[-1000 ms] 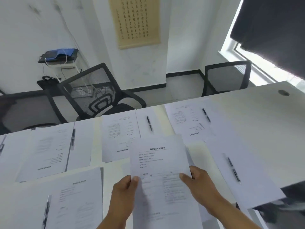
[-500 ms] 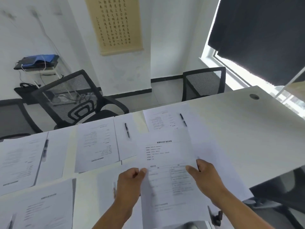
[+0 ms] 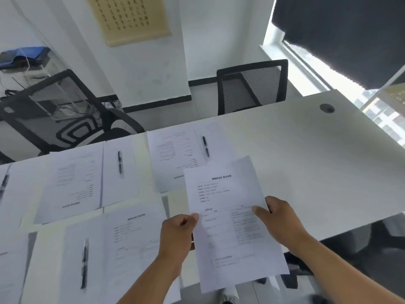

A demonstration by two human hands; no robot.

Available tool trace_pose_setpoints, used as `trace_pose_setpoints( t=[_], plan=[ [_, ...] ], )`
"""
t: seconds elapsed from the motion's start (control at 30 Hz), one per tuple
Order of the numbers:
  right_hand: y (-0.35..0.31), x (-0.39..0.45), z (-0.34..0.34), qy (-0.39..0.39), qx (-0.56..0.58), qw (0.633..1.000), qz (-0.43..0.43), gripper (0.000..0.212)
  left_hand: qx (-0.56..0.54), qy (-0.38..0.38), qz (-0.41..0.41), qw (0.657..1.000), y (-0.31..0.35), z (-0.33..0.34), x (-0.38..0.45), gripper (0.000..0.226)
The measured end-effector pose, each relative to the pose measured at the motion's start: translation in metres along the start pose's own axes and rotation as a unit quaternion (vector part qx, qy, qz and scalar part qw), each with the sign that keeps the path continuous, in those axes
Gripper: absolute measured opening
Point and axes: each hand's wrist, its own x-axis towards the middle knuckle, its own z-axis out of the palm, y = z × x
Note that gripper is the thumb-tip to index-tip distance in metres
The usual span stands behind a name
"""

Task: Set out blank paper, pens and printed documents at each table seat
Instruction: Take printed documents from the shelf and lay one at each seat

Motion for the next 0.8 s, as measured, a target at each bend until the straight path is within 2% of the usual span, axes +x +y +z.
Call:
trace_pose_setpoints(
  t=[0.1, 0.23, 0.8],
  plan=[
    [0.016, 0.013, -0.023, -0.002, -0.01, 1.0, 0.006, 0.035, 0.012, 0.002, -0.009, 1.0, 0.006, 0.033, -0.003, 0.039],
    [0.03, 0.022, -0.043, 0.002, -0.023, 1.0, 0.016, 0.036, 0.073, -0.028, -0.011, 0.997, 0.014, 0.055, -0.002, 0.03],
    [0.072, 0.049, -0.083, 0.011, -0.116, 0.992, 0.055, 0.034, 0.26, -0.048, 0.012, 0.964, 0.014, 0.12, 0.026, 0.029]
  ],
)
